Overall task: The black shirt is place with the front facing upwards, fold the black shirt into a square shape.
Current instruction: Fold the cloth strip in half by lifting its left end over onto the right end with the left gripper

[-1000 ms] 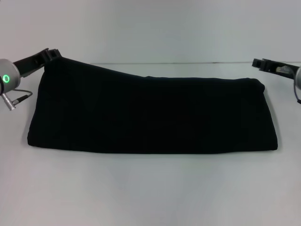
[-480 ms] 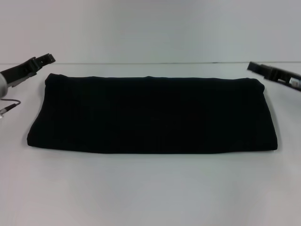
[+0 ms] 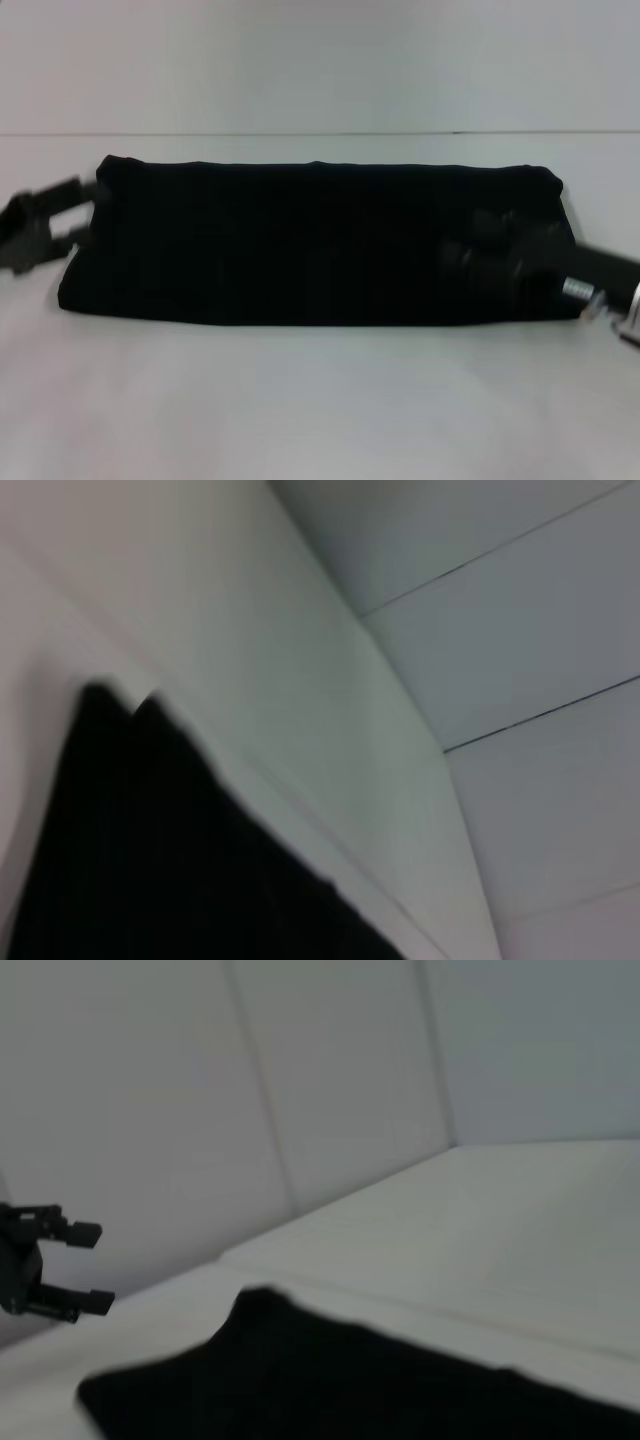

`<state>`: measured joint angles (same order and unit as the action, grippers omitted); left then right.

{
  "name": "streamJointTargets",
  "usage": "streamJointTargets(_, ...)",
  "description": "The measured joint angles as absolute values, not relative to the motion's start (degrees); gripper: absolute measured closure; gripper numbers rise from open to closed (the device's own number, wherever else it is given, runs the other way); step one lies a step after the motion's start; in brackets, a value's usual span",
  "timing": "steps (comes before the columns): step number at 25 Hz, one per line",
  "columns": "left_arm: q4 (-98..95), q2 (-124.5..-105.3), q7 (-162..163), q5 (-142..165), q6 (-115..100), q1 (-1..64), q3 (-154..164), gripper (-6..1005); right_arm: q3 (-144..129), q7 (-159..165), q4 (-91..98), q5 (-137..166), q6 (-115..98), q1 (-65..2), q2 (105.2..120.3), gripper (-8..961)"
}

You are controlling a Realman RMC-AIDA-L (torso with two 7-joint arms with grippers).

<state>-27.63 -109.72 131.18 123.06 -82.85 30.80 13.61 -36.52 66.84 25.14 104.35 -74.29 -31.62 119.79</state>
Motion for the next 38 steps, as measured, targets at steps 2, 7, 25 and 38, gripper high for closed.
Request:
streamJointTargets(2,-27.88,-110.65,134.36,123.21,-83.80,27.56,14.55,142,-36.68,62.53,22.55,104.56,-74.57,-31.51,119.85,238)
streamJointTargets(7,-27.22,-111.28,137.88,123.46,-81.84,24.44,17.30,149,-36.74,54.75,18.12,104.43,-74.61,-31.23,119.87,29)
streamJointTargets(25,-24.15,-112.21,140.60,124.76,-66.62,27.62,20.25,186,-36.91,53.74,17.49,104.68,-74.59,-30.86,119.90,21)
streamJointTargets(38,-23.89,-112.13,140.25,124.84,-60.16,31.03,24.62,212,-36.91,54.05,17.04,104.57,-74.33,-31.14,119.87,22)
